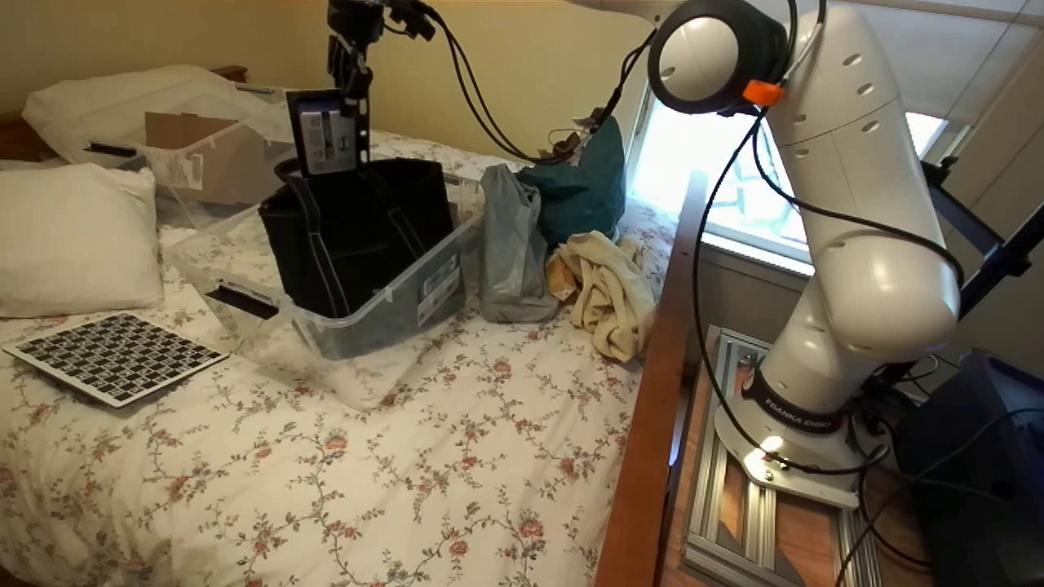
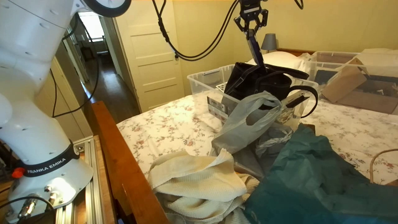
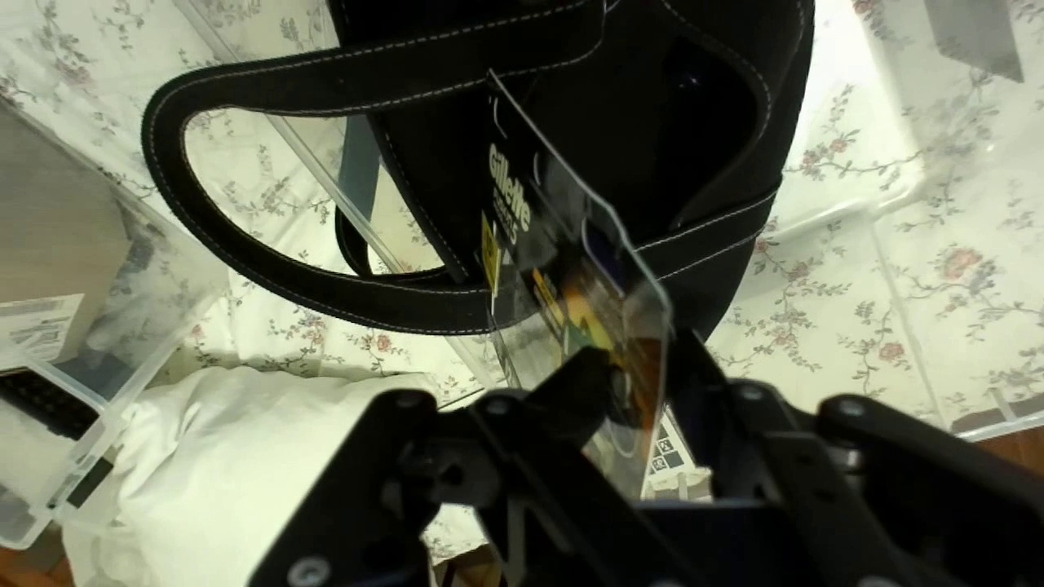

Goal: Pick up the object from the packet of the bag and put it in the other packet of the bag

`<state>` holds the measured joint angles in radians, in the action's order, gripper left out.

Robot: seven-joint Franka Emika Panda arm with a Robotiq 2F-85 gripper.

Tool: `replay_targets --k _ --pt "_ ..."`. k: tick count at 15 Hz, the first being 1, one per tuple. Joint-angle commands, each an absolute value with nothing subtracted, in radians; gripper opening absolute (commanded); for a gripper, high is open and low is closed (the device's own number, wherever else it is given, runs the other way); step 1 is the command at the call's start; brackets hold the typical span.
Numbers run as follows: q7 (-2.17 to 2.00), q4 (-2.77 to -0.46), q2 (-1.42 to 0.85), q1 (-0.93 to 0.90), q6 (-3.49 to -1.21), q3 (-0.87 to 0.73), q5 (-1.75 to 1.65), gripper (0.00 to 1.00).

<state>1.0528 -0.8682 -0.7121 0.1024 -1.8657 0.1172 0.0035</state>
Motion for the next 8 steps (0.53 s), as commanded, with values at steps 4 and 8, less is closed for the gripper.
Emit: replay_targets --k 4,8 --pt "0.98 -1.028 -0.573 0.101 -1.933 0.07 -0.029 0.07" --pt "0.943 -1.104 -0.522 0.102 -1.93 0.031 -0.04 0.07"
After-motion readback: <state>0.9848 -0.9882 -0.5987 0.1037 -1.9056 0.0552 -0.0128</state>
